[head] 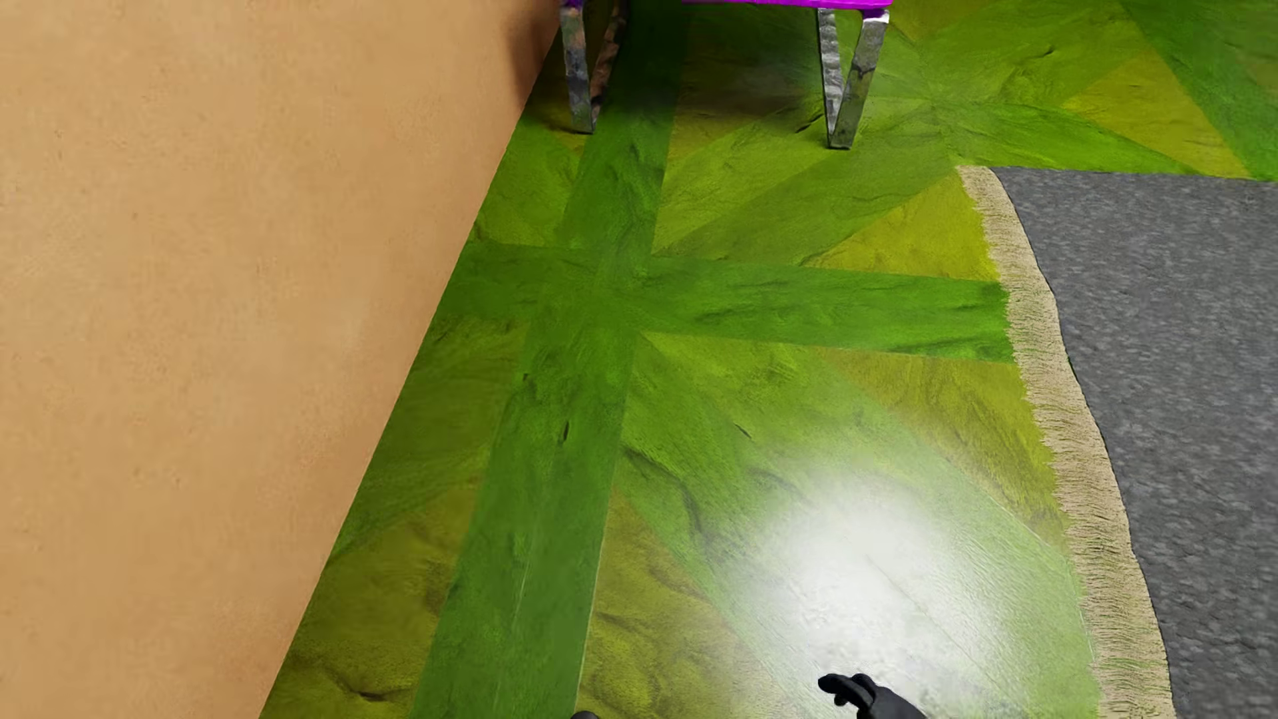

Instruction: Go to the purple armchair

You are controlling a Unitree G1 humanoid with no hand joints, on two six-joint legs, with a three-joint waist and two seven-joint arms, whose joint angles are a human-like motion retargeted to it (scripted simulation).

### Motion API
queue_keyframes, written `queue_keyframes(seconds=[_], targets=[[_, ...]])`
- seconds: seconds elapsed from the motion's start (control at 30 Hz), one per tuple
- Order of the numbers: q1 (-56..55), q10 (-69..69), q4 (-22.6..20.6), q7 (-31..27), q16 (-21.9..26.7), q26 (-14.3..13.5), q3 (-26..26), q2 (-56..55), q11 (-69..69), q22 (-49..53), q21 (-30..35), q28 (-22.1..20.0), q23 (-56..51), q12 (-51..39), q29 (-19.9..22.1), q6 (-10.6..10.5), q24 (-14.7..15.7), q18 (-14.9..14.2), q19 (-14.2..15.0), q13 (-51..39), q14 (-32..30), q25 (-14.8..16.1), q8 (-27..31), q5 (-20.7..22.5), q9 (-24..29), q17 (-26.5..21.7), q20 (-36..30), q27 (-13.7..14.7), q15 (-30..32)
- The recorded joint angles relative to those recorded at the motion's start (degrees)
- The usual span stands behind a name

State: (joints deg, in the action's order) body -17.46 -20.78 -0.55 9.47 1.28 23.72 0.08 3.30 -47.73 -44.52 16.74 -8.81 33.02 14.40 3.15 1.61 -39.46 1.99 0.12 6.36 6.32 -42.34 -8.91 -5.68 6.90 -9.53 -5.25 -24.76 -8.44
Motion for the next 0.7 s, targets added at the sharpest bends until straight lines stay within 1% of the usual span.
queue_keyframes(seconds=[0.03, 0.07, 0.1, 0.13, 0.17, 0.2, 0.23, 0.27, 0.3, 0.33, 0.37, 0.4, 0.43, 0.47, 0.5, 0.53, 0.57, 0.6, 0.63, 0.67, 0.7], targets=[[3.0, 0.4, -0.3, 3.3, -0.1, -0.5, 0.2, -5.7, -10.8, -0.2, 3.4, -0.4, 4.3, -1.6, -4.4, 0.8, -0.4, 0.4, 2.2, -0.2, 2.4, -2.5, 2.3, -3.4, 0.2, -1.7, 1.1, -0.8, 7.4], [6.6, 1.9, -1.0, 6.1, 0.4, -1.5, 0.1, -10.9, -19.3, 0.7, 6.5, -0.5, 7.4, -2.6, -9.4, 1.6, -0.8, 0.6, 3.8, -0.5, 4.1, -4.8, 3.1, -7.6, 0.4, -3.3, 1.1, -0.5, 12.5], [8.8, 1.4, -1.8, 8.3, 1.6, -2.9, -0.3, -15.2, -24.9, 0.4, 6.8, -1.2, 8.6, -4.2, -11.6, 2.4, -1.5, 0.7, 2.1, 0.5, 6.2, -5.6, 3.4, -10.7, 0.6, -4.3, 0.8, 0.0, 9.6], [10.8, 0.8, -2.4, 9.5, 2.9, -3.3, -1.0, -18.8, -27.6, 0.1, 3.4, -1.0, 7.8, -6.8, -10.2, 3.0, -2.3, 0.7, -0.7, 2.5, 8.0, -4.6, 2.9, -12.0, 0.8, -4.3, 0.7, -0.7, 5.0], [12.4, 0.0, -2.8, 10.2, 3.8, -3.5, -1.9, -21.9, -27.5, 0.8, -1.8, -1.3, 5.9, -9.2, -6.4, 3.4, -2.5, 0.7, -2.6, 5.2, 9.9, -2.4, 2.1, -12.0, 0.9, -3.5, 1.5, -1.0, 2.5], [13.8, -0.8, -2.9, 10.6, 4.5, -3.8, -2.8, -24.6, -24.7, 2.5, -6.9, -1.9, 4.2, -10.9, -2.1, 3.5, -1.8, 0.1, -3.1, 7.6, 11.7, -0.1, 1.1, -10.6, 0.9, -2.4, 2.9, -1.0, -0.2], [15.1, -1.6, -2.9, 10.7, 4.9, -4.7, -3.8, -26.7, -19.5, 4.9, -11.0, -2.9, 2.6, -12.3, 1.4, 3.4, -0.6, -0.4, -2.0, 9.8, 13.4, 2.0, -0.1, -9.1, 0.8, -1.4, 4.3, -0.9, -2.8], [16.5, -1.9, -2.9, 10.8, 5.5, -6.0, -4.6, -28.0, -12.1, 7.3, -13.4, -4.0, 1.6, -13.4, 3.7, 3.2, 0.9, -0.6, -2.6, 11.7, 14.9, 2.5, -2.2, -7.8, 0.7, -0.7, 5.2, -0.9, -4.3], [18.1, -1.4, -2.9, 10.9, 6.5, -7.2, -5.3, -28.3, -2.3, 9.4, -14.8, -4.8, 1.1, -14.4, 4.5, 3.0, 2.0, -0.5, -3.1, 13.2, 15.9, 2.6, -5.4, -6.7, 0.5, 0.1, 5.0, -0.9, -4.9], [19.8, -0.6, -3.1, 10.9, 7.6, -8.2, -5.8, -27.8, 8.9, 11.4, -15.3, -5.3, 1.5, -15.3, 4.6, 2.7, 2.6, -0.8, -2.5, 14.3, 16.8, 2.2, -9.4, -5.4, 0.2, 0.9, 4.2, -1.2, -4.2], [21.9, 1.2, -3.2, 10.9, 8.8, -8.8, -6.0, -26.5, 20.2, 12.9, -14.9, -5.2, 2.6, -16.1, 3.3, 2.4, 3.1, -1.3, -3.1, 15.0, 17.1, 1.3, -15.3, -4.3, -0.1, 1.8, 3.1, -1.5, 0.0], [24.0, 2.8, -3.2, 10.8, 9.5, -8.7, -5.8, -24.9, 29.8, 13.9, -13.9, -5.1, 4.0, -16.8, 0.8, 2.1, 3.6, -2.1, -2.9, 15.5, 17.2, 0.2, -23.0, -3.4, -0.4, 2.6, 2.1, -1.5, 4.5], [25.8, 3.3, -3.3, 10.7, 9.5, -8.3, -5.6, -23.7, 35.2, 14.5, -12.8, -5.0, 5.3, -17.2, -1.9, 1.7, 4.3, -2.9, -1.5, 15.9, 17.4, -1.4, -29.5, -3.1, -0.7, 3.1, 1.6, -1.2, 7.1], [27.1, 2.5, -3.4, 10.3, 8.9, -8.2, -5.6, -23.4, 34.4, 15.0, -11.8, -5.2, 6.4, -17.0, -4.8, 1.3, 5.4, -3.5, -9.8, 15.9, 17.9, -2.9, -30.8, -3.2, -0.8, 3.5, 1.7, -0.9, 7.0], [28.6, 1.5, -2.7, 9.6, 8.5, -7.9, -5.6, -22.4, 32.3, 14.9, -11.2, -5.5, 7.2, -16.3, -6.8, 0.8, 5.8, -4.1, -13.7, 15.7, 17.9, -4.0, -31.0, -3.0, -0.9, 4.2, 1.4, -0.4, 5.2], [29.6, -0.6, -1.0, 8.9, 7.9, -7.3, -5.8, -20.6, 31.2, 14.2, -11.0, -6.1, 7.8, -15.1, -8.0, 0.0, 5.7, -4.9, -14.0, 15.2, 16.7, -4.9, -31.4, -2.2, -0.9, 5.3, 1.0, 0.0, 3.8], [29.2, -5.3, 1.4, 8.3, 6.7, -6.8, -5.9, -18.5, 30.6, 12.4, -11.8, -6.9, 8.0, -13.4, -8.0, -1.0, 5.9, -6.1, -13.0, 14.2, 13.8, -5.3, -31.6, -1.0, -0.9, 6.3, 0.6, -0.3, 2.2], [26.9, -12.7, 4.2, 7.6, 5.8, -5.3, -6.2, -16.6, 30.2, 9.5, -12.8, -6.7, 7.6, -11.8, -7.4, -2.0, 5.4, -6.9, -12.0, 13.0, 9.1, -5.9, -31.9, 0.4, -0.8, 7.3, -1.1, -0.7, 0.7], [22.9, -22.1, 7.3, 5.6, 6.1, -3.5, -6.4, -14.7, 30.2, 6.3, -14.1, -3.0, 6.3, -10.7, -6.0, -2.8, 3.6, -9.7, -11.3, 11.7, 3.8, -6.0, -32.5, 1.8, -0.7, 8.4, -5.2, -0.4, -0.7], [18.5, -32.2, 10.5, 4.0, 7.0, -2.4, -6.5, -12.8, 30.5, 4.2, -14.7, 2.0, 4.8, -9.8, -4.5, -3.5, 1.1, -14.2, -10.5, 10.1, 0.0, -5.8, -32.8, 3.1, -0.4, 9.1, -9.8, 0.5, -1.9], [14.0, -41.4, 13.5, 3.4, 7.3, -1.6, -6.6, -11.0, 30.6, 3.9, -14.8, 5.1, 3.1, -8.1, -2.9, -4.1, -0.5, -16.1, -9.7, 7.6, -3.5, -5.2, -32.6, 4.2, -0.1, 9.4, -11.7, 1.5, -3.1]])
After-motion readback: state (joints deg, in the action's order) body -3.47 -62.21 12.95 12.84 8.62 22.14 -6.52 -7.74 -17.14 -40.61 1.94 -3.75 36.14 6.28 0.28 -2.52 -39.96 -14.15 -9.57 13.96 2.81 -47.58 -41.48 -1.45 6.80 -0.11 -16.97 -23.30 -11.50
